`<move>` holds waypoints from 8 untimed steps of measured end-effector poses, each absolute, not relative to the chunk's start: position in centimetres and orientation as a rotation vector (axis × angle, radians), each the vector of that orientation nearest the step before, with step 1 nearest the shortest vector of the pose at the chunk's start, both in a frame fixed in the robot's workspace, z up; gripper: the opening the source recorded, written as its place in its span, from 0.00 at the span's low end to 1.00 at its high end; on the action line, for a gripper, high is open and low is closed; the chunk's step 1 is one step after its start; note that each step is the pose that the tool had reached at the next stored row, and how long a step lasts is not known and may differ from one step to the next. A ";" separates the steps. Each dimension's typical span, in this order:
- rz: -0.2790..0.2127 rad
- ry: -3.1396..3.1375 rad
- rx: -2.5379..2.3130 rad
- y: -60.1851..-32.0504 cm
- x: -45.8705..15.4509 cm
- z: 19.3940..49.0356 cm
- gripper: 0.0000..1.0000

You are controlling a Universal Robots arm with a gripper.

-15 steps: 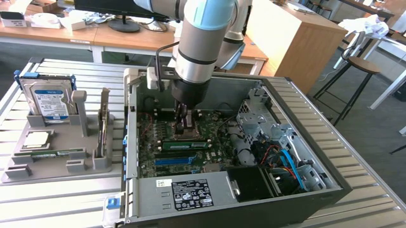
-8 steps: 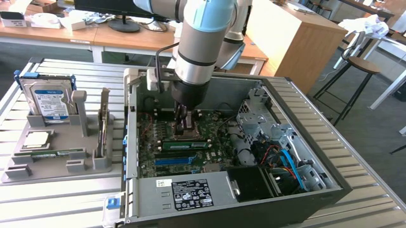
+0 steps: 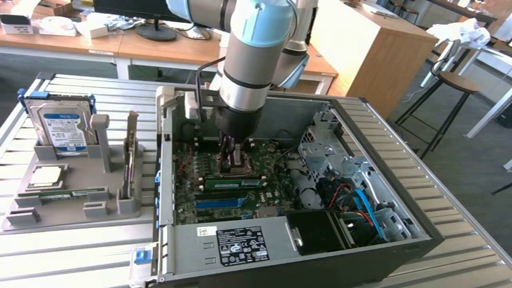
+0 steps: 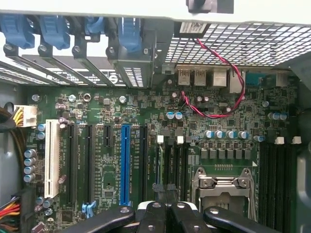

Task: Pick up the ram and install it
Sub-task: 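Insert the ram into the slot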

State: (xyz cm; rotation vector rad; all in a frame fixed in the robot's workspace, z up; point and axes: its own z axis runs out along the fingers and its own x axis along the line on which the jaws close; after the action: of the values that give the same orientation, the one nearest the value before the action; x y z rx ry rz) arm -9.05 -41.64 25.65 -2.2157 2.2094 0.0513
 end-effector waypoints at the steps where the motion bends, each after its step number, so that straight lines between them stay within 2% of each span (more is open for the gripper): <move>1: 0.051 2.209 -2.216 -41.6 -9.0 25.6 0.10; 8: 0.051 2.209 -2.216 -41.6 -9.0 25.1 0.10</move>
State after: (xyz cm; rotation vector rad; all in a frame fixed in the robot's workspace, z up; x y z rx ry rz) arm -9.05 -41.64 25.12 -2.2157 2.2095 0.0513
